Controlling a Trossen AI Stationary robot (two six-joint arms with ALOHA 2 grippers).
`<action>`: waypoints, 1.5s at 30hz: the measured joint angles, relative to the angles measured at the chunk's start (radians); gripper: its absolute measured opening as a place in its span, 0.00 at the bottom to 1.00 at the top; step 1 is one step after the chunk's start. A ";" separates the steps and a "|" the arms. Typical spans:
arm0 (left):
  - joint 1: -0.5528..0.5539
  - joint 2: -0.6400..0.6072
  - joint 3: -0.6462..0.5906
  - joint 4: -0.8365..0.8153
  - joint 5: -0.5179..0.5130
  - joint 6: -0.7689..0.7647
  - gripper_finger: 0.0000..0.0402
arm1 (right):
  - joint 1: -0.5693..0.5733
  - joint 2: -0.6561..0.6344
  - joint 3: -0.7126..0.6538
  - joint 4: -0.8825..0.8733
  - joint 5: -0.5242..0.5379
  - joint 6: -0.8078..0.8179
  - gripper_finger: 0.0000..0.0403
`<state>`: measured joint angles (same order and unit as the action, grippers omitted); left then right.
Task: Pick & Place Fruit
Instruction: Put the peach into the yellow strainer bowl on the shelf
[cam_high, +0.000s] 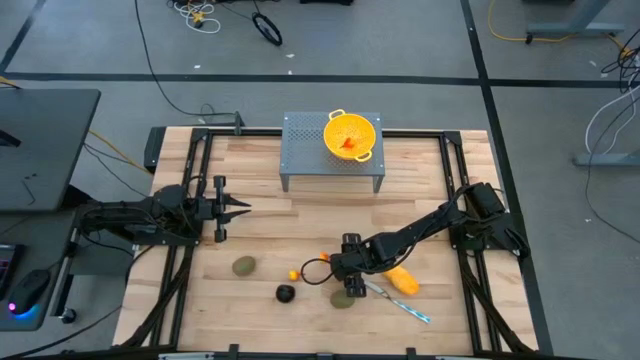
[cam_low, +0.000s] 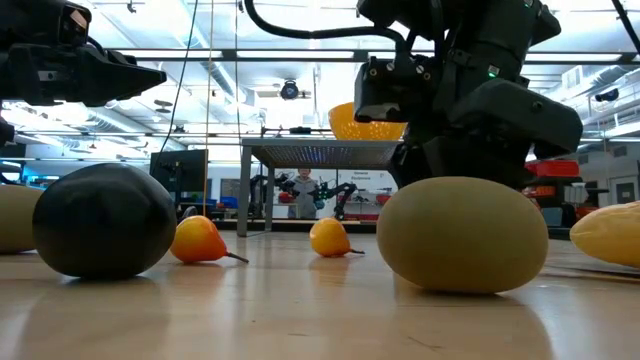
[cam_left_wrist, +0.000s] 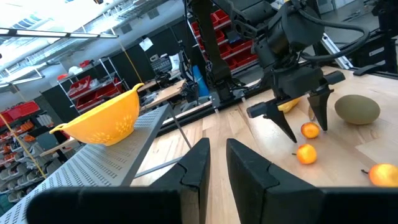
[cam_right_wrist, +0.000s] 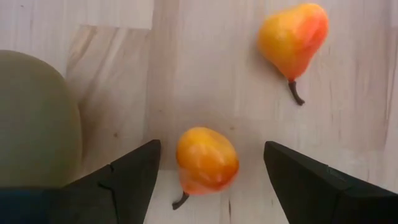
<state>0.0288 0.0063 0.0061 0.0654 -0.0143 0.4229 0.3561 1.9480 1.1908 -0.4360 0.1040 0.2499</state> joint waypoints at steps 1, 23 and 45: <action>0.000 0.000 0.000 0.000 0.000 0.000 0.16 | 0.000 0.000 0.000 0.000 0.000 -0.005 0.72; 0.000 0.000 0.000 0.000 0.000 0.000 0.16 | 0.000 0.000 0.000 -0.002 -0.035 -0.012 0.52; 0.000 0.000 0.000 0.000 0.000 0.000 0.16 | 0.000 0.000 0.000 -0.004 -0.036 -0.011 0.35</action>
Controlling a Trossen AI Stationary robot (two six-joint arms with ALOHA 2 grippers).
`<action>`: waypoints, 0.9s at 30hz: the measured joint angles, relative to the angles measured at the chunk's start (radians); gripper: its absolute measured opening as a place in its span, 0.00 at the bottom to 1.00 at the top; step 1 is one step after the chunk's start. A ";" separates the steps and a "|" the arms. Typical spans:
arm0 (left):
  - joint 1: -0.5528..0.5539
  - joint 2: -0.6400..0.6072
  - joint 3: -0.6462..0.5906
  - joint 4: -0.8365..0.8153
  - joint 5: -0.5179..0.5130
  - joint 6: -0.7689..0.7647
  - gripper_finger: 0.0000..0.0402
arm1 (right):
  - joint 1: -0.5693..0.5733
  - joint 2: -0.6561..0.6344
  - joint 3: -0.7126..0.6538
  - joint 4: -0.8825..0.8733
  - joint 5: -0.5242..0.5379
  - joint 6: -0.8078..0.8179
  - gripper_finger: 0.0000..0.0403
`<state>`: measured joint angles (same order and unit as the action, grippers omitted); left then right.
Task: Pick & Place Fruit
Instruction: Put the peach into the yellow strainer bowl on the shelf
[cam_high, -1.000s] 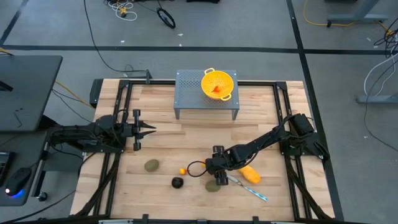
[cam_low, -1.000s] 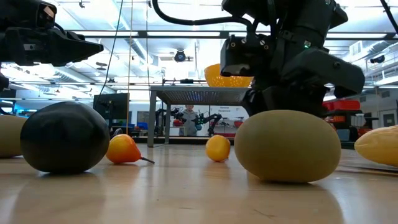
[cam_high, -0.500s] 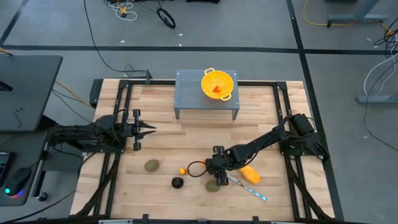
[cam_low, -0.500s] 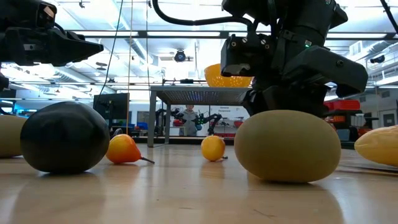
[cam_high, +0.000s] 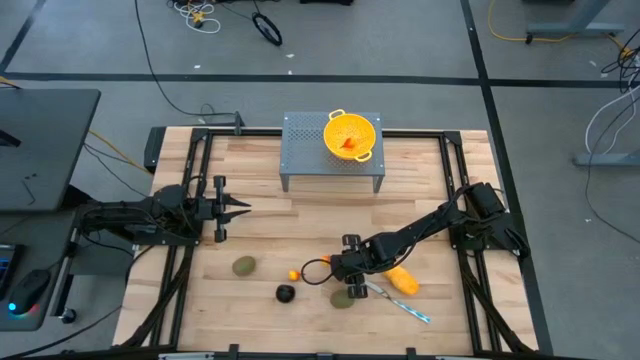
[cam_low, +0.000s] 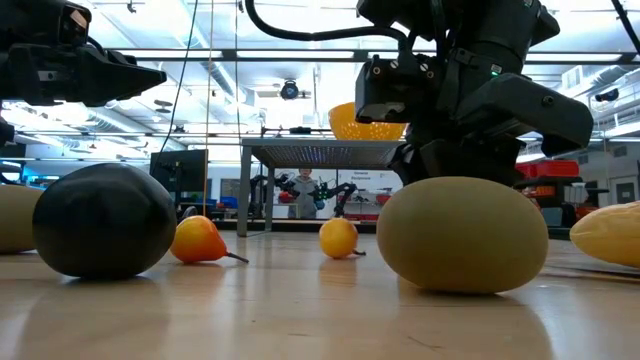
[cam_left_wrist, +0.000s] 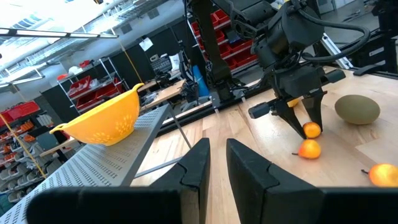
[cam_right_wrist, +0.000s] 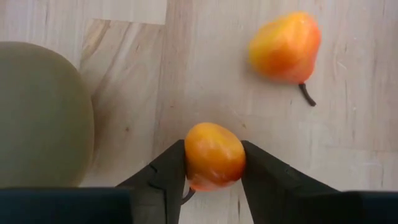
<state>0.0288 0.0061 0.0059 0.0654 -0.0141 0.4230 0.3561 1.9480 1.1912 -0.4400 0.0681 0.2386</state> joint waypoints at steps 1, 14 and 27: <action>0.000 0.000 0.000 0.000 0.000 0.000 0.16 | 0.000 0.000 0.000 0.000 0.000 0.000 0.35; 0.000 0.000 0.000 0.000 0.000 0.000 0.16 | 0.000 -0.031 0.033 0.004 -0.001 0.007 0.35; 0.000 0.000 0.000 0.001 0.001 0.000 0.16 | -0.049 -0.179 0.061 -0.047 0.013 0.034 0.35</action>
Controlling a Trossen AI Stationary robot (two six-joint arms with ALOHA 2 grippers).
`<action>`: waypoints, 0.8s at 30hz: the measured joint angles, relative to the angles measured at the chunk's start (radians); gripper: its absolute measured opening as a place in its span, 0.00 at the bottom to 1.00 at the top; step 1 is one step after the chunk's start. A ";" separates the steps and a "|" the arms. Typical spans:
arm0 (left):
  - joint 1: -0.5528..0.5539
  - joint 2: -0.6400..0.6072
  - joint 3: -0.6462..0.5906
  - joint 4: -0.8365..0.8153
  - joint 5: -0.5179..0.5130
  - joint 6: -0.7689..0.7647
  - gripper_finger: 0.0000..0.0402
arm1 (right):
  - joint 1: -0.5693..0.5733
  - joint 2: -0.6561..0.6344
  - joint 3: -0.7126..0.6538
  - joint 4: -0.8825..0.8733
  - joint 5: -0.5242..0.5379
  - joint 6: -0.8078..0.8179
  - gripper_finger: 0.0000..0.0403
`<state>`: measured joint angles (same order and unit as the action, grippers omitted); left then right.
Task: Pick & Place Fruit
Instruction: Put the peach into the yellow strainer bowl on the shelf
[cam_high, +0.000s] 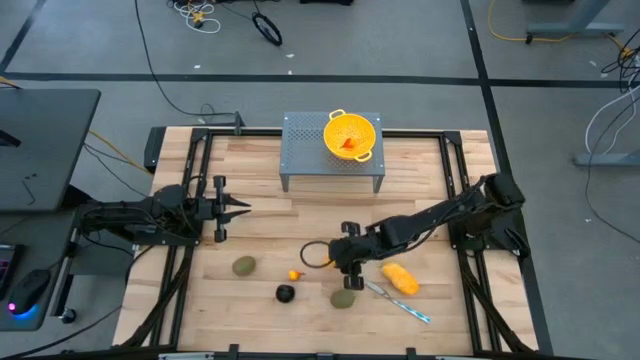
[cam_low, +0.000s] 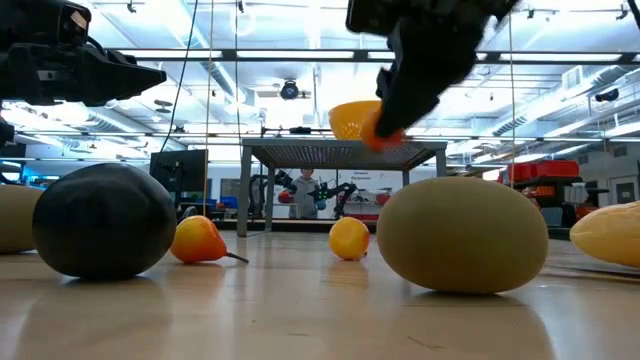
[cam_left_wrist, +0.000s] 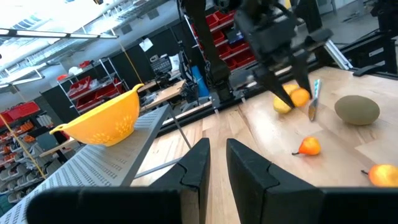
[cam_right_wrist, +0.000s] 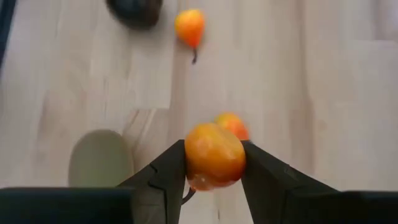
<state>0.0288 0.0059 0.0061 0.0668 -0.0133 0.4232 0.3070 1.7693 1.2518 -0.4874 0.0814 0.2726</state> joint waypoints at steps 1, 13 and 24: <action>0.000 0.000 0.000 -0.001 0.000 0.000 0.16 | -0.008 -0.015 0.000 -0.004 0.009 0.001 0.35; 0.000 0.000 0.000 -0.001 -0.001 0.000 0.16 | -0.128 -0.199 0.002 -0.034 0.019 -0.035 0.35; 0.000 0.000 0.000 -0.001 -0.001 0.000 0.16 | -0.297 -0.325 0.002 -0.054 0.013 -0.053 0.35</action>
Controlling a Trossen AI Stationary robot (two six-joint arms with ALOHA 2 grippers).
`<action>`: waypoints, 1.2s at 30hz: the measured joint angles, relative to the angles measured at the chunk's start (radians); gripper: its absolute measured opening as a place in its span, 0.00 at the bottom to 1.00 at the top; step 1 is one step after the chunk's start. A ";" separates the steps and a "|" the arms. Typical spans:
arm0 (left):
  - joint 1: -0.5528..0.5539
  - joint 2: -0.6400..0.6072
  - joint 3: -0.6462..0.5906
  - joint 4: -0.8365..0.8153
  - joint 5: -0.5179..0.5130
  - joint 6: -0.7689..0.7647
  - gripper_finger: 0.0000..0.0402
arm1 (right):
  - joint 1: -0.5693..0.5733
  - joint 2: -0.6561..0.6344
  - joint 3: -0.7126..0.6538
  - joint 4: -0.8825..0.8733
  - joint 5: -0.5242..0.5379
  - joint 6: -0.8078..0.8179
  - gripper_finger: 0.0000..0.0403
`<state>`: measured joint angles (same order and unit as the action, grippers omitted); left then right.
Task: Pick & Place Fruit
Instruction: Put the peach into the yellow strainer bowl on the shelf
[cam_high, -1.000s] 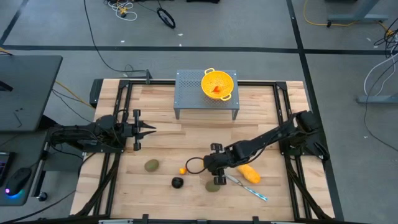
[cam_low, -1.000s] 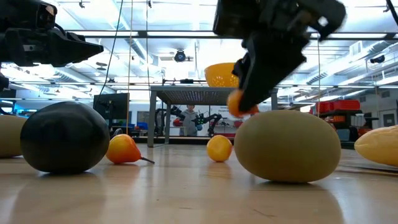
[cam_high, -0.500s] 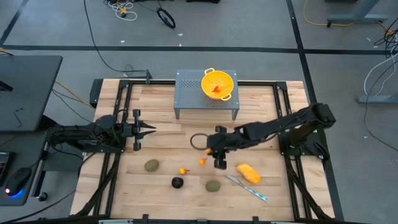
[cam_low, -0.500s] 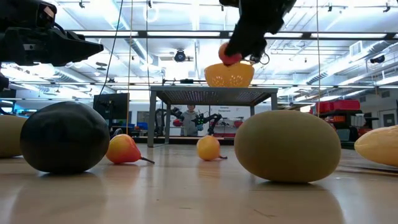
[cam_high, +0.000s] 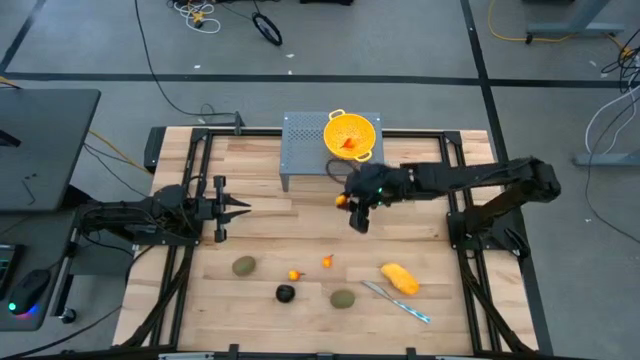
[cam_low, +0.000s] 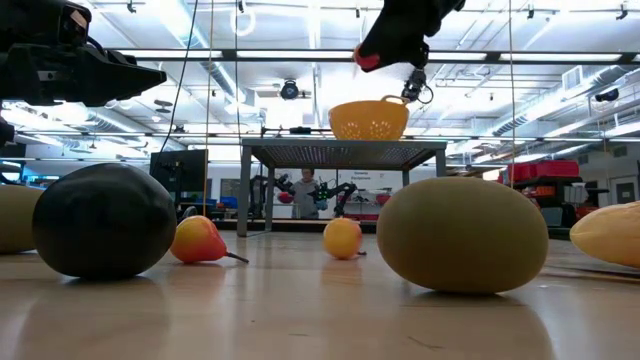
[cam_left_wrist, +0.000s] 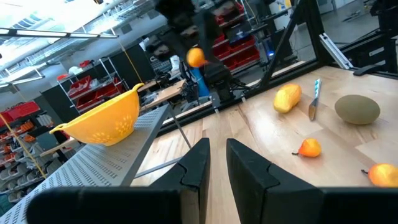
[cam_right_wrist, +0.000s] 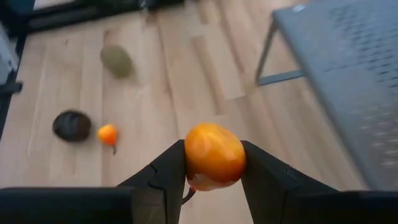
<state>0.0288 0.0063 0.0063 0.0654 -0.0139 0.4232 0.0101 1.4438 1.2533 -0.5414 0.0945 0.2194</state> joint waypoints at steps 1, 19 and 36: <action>0.000 0.000 0.000 0.000 0.000 0.000 0.16 | -0.015 -0.010 0.000 -0.001 -0.001 0.000 0.35; 0.000 0.000 0.000 0.000 0.000 0.000 0.16 | -0.287 -0.073 0.000 0.136 0.041 0.015 0.35; 0.000 0.000 0.000 0.000 0.000 0.000 0.16 | -0.455 -0.055 -0.002 0.115 0.060 0.162 0.35</action>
<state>0.0287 0.0063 0.0063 0.0652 -0.0139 0.4230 -0.4446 1.3891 1.2517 -0.4259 0.1541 0.3813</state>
